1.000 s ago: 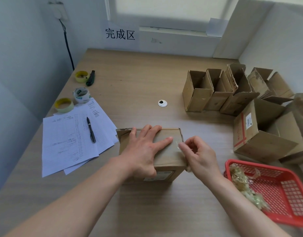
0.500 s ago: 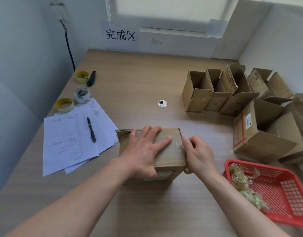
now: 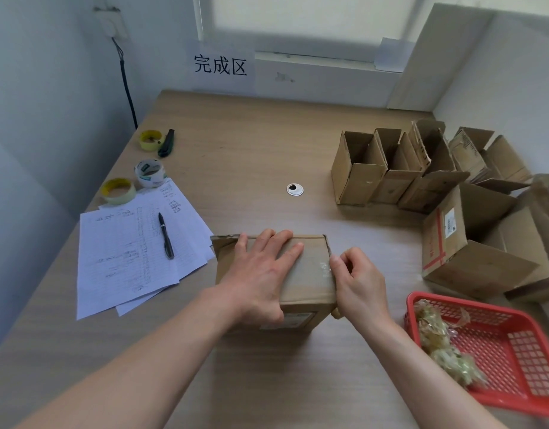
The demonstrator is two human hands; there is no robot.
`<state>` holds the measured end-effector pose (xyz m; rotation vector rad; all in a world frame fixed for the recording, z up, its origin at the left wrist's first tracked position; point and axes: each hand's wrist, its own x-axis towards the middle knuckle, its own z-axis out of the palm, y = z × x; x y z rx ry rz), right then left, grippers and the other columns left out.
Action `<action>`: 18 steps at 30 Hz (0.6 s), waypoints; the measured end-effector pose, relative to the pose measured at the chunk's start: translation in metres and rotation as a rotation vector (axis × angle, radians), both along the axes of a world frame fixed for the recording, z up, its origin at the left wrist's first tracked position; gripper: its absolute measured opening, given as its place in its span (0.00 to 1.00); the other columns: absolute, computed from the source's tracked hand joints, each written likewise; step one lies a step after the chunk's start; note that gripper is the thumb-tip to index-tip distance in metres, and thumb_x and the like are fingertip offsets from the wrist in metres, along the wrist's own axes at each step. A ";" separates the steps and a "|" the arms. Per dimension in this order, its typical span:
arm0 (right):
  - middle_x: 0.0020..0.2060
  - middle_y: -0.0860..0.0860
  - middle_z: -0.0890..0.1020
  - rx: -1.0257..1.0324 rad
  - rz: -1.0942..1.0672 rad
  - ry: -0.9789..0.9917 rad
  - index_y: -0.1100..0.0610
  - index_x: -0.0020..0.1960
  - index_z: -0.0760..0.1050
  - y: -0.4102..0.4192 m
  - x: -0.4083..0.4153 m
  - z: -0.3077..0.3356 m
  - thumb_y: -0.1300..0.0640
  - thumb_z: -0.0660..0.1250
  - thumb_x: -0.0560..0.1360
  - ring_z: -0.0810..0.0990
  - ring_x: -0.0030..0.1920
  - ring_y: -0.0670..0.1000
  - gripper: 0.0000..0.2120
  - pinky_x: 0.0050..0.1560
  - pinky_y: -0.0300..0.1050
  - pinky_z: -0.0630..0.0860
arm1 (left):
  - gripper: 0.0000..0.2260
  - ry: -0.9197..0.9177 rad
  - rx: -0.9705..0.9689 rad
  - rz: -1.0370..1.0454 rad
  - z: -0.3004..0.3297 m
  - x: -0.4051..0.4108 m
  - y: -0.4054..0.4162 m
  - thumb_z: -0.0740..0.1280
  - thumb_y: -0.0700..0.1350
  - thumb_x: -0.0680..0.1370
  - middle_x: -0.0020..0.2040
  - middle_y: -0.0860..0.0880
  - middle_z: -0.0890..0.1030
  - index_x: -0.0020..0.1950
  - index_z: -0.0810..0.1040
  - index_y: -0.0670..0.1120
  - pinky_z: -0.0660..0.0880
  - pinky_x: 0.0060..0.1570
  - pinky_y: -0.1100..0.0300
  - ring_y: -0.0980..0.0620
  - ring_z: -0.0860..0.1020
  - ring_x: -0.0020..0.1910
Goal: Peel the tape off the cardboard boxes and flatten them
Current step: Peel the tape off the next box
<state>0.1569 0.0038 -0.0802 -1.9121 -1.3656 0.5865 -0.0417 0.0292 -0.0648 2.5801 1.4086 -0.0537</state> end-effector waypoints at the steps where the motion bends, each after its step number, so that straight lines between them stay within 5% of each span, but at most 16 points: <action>1: 0.30 0.48 0.75 0.005 -0.003 0.018 0.55 0.37 0.68 -0.002 0.001 -0.001 0.48 0.63 0.80 0.74 0.36 0.53 0.16 0.35 0.43 0.68 | 0.54 0.001 0.001 0.000 0.000 0.000 0.000 0.73 0.58 0.60 0.77 0.53 0.44 0.78 0.45 0.54 0.42 0.73 0.35 0.49 0.42 0.76; 5: 0.28 0.48 0.74 -0.082 -0.028 0.048 0.55 0.36 0.66 0.002 -0.009 0.002 0.37 0.71 0.70 0.75 0.29 0.47 0.23 0.27 0.46 0.72 | 0.55 0.011 -0.004 0.002 0.002 0.001 -0.001 0.74 0.58 0.60 0.77 0.54 0.44 0.79 0.45 0.54 0.43 0.73 0.35 0.48 0.42 0.76; 9: 0.26 0.47 0.70 -0.141 -0.027 0.177 0.53 0.34 0.63 0.007 -0.010 0.001 0.41 0.75 0.68 0.69 0.19 0.43 0.24 0.15 0.40 0.63 | 0.55 0.017 -0.015 0.001 0.003 0.001 0.001 0.74 0.58 0.61 0.77 0.54 0.43 0.79 0.45 0.54 0.43 0.73 0.36 0.49 0.42 0.76; 14: 0.27 0.46 0.72 -0.076 -0.030 0.191 0.53 0.35 0.66 0.001 -0.007 -0.002 0.44 0.71 0.73 0.73 0.29 0.47 0.19 0.18 0.44 0.68 | 0.55 0.014 -0.025 -0.009 0.004 0.002 0.002 0.75 0.59 0.61 0.77 0.54 0.43 0.79 0.45 0.55 0.43 0.74 0.35 0.50 0.41 0.76; 18: 0.31 0.48 0.76 -0.058 -0.030 0.131 0.54 0.38 0.70 -0.002 -0.007 0.000 0.45 0.67 0.77 0.76 0.36 0.53 0.16 0.35 0.53 0.75 | 0.54 0.010 -0.028 -0.007 0.005 0.001 0.001 0.75 0.58 0.62 0.77 0.54 0.43 0.79 0.45 0.55 0.43 0.74 0.35 0.49 0.42 0.76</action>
